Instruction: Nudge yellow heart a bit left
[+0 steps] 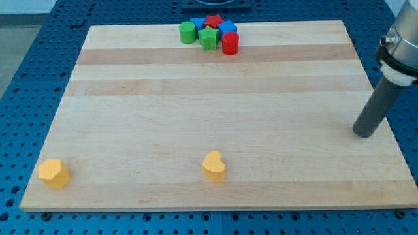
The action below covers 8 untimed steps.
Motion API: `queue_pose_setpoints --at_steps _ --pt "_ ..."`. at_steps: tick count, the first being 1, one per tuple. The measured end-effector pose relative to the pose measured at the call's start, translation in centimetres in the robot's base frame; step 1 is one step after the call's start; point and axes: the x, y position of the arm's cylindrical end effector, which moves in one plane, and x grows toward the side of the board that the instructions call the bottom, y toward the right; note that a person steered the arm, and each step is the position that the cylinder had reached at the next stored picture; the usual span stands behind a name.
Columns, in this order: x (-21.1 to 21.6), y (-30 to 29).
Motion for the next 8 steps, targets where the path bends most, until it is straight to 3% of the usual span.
queue_pose_setpoints --at_steps 3,6,8 --pt "1.4 1.4" --pt "11.7 6.8" --pt "11.7 0.2"
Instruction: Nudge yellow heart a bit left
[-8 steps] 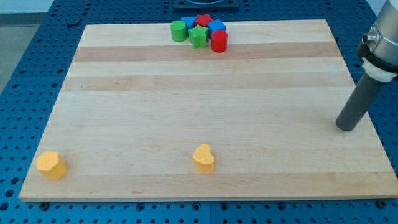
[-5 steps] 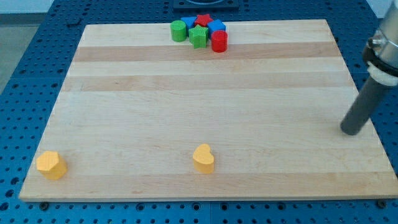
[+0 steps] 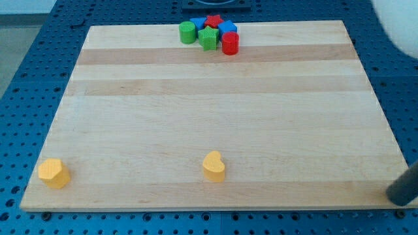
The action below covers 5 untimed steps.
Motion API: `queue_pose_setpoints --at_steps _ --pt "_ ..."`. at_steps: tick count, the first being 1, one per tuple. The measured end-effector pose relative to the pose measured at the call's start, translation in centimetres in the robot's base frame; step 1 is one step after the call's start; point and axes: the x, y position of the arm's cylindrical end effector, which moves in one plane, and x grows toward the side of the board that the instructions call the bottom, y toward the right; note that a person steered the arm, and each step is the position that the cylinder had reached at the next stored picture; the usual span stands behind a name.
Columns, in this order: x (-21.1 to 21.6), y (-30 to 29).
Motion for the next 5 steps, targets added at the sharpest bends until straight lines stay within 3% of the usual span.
queue_pose_setpoints --at_steps 3,5 --pt "0.1 -3.9" --pt "-0.3 -11.2"
